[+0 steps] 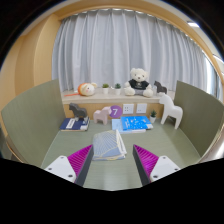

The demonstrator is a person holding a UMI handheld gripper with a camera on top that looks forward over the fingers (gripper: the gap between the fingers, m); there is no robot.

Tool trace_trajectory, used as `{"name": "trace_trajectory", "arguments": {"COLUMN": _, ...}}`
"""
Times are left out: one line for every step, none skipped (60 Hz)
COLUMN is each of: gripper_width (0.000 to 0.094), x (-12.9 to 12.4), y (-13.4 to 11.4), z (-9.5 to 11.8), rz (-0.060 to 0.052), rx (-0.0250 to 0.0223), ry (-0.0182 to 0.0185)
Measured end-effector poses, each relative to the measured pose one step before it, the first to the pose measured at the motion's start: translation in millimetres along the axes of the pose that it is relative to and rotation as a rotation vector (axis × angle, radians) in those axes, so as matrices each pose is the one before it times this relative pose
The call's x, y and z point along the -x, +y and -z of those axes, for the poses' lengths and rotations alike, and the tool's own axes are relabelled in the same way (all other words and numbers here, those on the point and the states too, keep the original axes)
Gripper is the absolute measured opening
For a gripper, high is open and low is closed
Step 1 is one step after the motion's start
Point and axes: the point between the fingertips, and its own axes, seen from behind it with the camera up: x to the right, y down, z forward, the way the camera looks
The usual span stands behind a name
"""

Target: Fold towel

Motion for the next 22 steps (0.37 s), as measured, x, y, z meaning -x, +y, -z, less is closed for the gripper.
{"name": "trace_trajectory", "arguments": {"gripper_width": 0.0796, "x": -0.56, "y": 1.78, "z": 3.87, "rz": 0.0023, "rx": 0.00042, "ry": 0.00148}}
{"name": "trace_trajectory", "arguments": {"gripper_width": 0.0795, "x": -0.27, "y": 1.41, "z": 3.72, "rz": 0.0025, "rx": -0.00091, "ry": 0.00142}}
{"name": "trace_trajectory", "arguments": {"gripper_width": 0.0796, "x": 1.56, "y": 2.10, "z": 3.15, "rz": 0.0029, "rx": -0.00254, "ry": 0.00341}}
{"name": "trace_trajectory", "arguments": {"gripper_width": 0.0796, "x": -0.19, "y": 1.57, "z": 3.55, "rz": 0.0026, "rx": -0.00025, "ry": -0.00049}}
{"name": "trace_trajectory", "arguments": {"gripper_width": 0.0797, "x": 0.08, "y": 2.16, "z": 2.98, "rz": 0.0018, "rx": 0.00112, "ry": -0.00138}}
{"name": "trace_trajectory", "arguments": {"gripper_width": 0.0797, "x": 0.09, "y": 1.60, "z": 2.98, "rz": 0.0021, "rx": 0.00221, "ry": -0.00192}}
{"name": "trace_trajectory", "arguments": {"gripper_width": 0.0796, "x": 0.05, "y": 1.76, "z": 2.89, "rz": 0.0024, "rx": 0.00162, "ry": -0.00143}}
{"name": "trace_trajectory", "arguments": {"gripper_width": 0.0797, "x": -0.07, "y": 1.38, "z": 2.76, "rz": 0.0027, "rx": 0.00039, "ry": -0.00147}}
{"name": "trace_trajectory", "arguments": {"gripper_width": 0.0796, "x": -0.33, "y": 0.88, "z": 2.94, "rz": 0.0031, "rx": -0.00031, "ry": -0.00099}}
{"name": "trace_trajectory", "arguments": {"gripper_width": 0.0797, "x": -0.54, "y": 1.00, "z": 2.51, "rz": 0.0025, "rx": -0.00048, "ry": 0.00016}}
{"name": "trace_trajectory", "arguments": {"gripper_width": 0.0798, "x": -0.60, "y": 0.88, "z": 2.32, "rz": 0.0015, "rx": -0.00004, "ry": 0.00154}}
{"name": "trace_trajectory", "arguments": {"gripper_width": 0.0797, "x": -0.92, "y": 0.96, "z": 2.18, "rz": 0.0016, "rx": 0.00015, "ry": 0.00220}}
{"name": "trace_trajectory", "arguments": {"gripper_width": 0.0797, "x": -0.83, "y": 0.85, "z": 2.43, "rz": 0.0015, "rx": 0.00025, "ry": 0.00211}}
{"name": "trace_trajectory", "arguments": {"gripper_width": 0.0797, "x": -0.83, "y": 0.82, "z": 2.07, "rz": 0.0008, "rx": 0.00040, "ry": 0.00103}}
{"name": "trace_trajectory", "arguments": {"gripper_width": 0.0798, "x": -0.50, "y": 0.50, "z": 2.28, "rz": 0.0002, "rx": 0.00022, "ry": -0.00028}}
{"name": "trace_trajectory", "arguments": {"gripper_width": 0.0797, "x": -0.03, "y": 0.58, "z": 1.84, "rz": 0.0004, "rx": -0.00039, "ry": -0.00054}}
{"name": "trace_trajectory", "arguments": {"gripper_width": 0.0797, "x": 0.01, "y": 0.38, "z": 2.03, "rz": 0.0005, "rx": -0.00045, "ry": -0.00092}}
{"name": "trace_trajectory", "arguments": {"gripper_width": 0.0797, "x": -0.06, "y": 0.17, "z": 1.50, "rz": -0.0008, "rx": -0.00142, "ry": -0.00146}}
{"name": "trace_trajectory", "arguments": {"gripper_width": 0.0796, "x": 0.08, "y": 0.25, "z": 1.45, "rz": -0.0016, "rx": -0.00192, "ry": -0.00163}}
{"name": "trace_trajectory", "arguments": {"gripper_width": 0.0798, "x": 0.07, "y": 0.22, "z": 1.44, "rz": -0.0018, "rx": -0.00134, "ry": -0.00117}}
{"name": "trace_trajectory", "arguments": {"gripper_width": 0.0797, "x": 0.10, "y": 0.15, "z": 1.26, "rz": -0.0013, "rx": -0.00099, "ry": -0.00036}}
{"name": "trace_trajectory", "arguments": {"gripper_width": 0.0798, "x": 0.16, "y": 0.23, "z": 1.56, "rz": -0.0008, "rx": -0.00040, "ry": 0.00026}}
